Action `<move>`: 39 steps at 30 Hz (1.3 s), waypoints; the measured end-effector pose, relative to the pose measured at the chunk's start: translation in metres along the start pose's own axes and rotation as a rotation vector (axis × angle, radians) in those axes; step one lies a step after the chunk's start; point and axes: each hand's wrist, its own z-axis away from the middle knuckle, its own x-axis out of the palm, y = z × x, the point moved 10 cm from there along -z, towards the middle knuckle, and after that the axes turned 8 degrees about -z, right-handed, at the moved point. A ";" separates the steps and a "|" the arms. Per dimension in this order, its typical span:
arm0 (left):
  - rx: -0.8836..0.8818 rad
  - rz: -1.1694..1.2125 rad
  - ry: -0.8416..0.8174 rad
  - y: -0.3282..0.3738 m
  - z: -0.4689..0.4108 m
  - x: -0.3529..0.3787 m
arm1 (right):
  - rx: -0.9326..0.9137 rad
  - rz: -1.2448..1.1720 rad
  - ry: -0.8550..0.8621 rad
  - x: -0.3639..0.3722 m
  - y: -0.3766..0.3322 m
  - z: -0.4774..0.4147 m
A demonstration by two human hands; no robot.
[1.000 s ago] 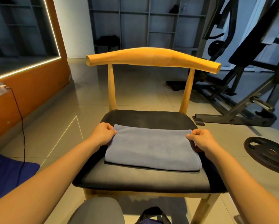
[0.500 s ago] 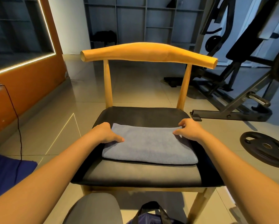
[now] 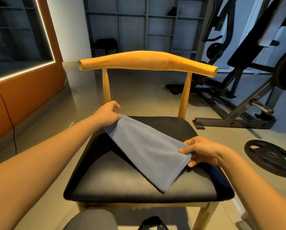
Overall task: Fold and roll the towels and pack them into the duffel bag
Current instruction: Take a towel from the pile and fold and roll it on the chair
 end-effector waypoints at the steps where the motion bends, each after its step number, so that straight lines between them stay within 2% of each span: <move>1: 0.068 -0.008 0.011 0.015 -0.008 0.000 | 0.013 -0.013 -0.047 0.007 0.007 0.007; 3: 0.158 -0.074 0.052 0.039 -0.020 0.006 | 0.037 -0.019 -0.133 0.025 0.020 0.018; 4: 0.167 -0.187 0.093 0.047 -0.022 0.010 | 0.044 -0.006 -0.138 0.032 0.025 0.021; 6: 0.172 -0.476 0.163 0.061 -0.016 0.024 | 0.034 0.051 -0.074 0.036 0.030 0.023; 7: 0.192 -0.524 0.159 0.068 -0.005 0.035 | 0.023 0.091 -0.032 0.037 0.030 0.024; 12: 0.433 -0.126 -0.219 0.092 0.107 0.085 | -0.072 0.093 0.177 0.033 0.019 0.036; 15: 0.600 -0.119 -0.280 0.093 0.171 0.089 | -0.130 0.053 0.295 0.025 0.015 0.038; 19: 0.777 -0.343 -0.171 0.086 0.208 0.093 | -0.169 0.103 0.336 0.024 0.016 0.043; 22: 0.850 -0.383 -0.090 0.081 0.224 0.092 | -0.175 0.178 0.368 0.021 0.017 0.048; 24: 0.905 -0.431 -0.018 0.080 0.231 0.090 | -0.189 0.344 0.433 0.018 0.015 0.050; 26: 0.932 -0.487 0.054 0.079 0.235 0.092 | -0.281 0.614 0.558 0.017 0.002 0.059; 28: 0.913 -0.471 0.101 0.077 0.238 0.091 | -0.474 0.787 0.619 0.031 -0.015 0.074; 29: 0.869 -0.419 0.109 0.076 0.237 0.087 | -0.585 0.827 0.583 0.043 -0.022 0.081; 31: 0.732 -0.258 0.107 0.068 0.231 0.077 | -0.741 0.905 0.407 0.071 -0.025 0.088; 32: 0.664 -0.177 0.093 0.064 0.227 0.074 | -0.780 0.969 0.325 0.084 -0.022 0.088; 34: 0.570 -0.076 0.057 0.055 0.222 0.071 | -0.849 1.128 0.268 0.101 -0.016 0.087; 36: 0.509 -0.049 0.024 0.047 0.218 0.071 | -0.908 1.229 0.288 0.109 -0.012 0.084; 39: 0.404 -0.007 -0.033 0.034 0.214 0.072 | -0.913 1.236 0.329 0.106 -0.009 0.082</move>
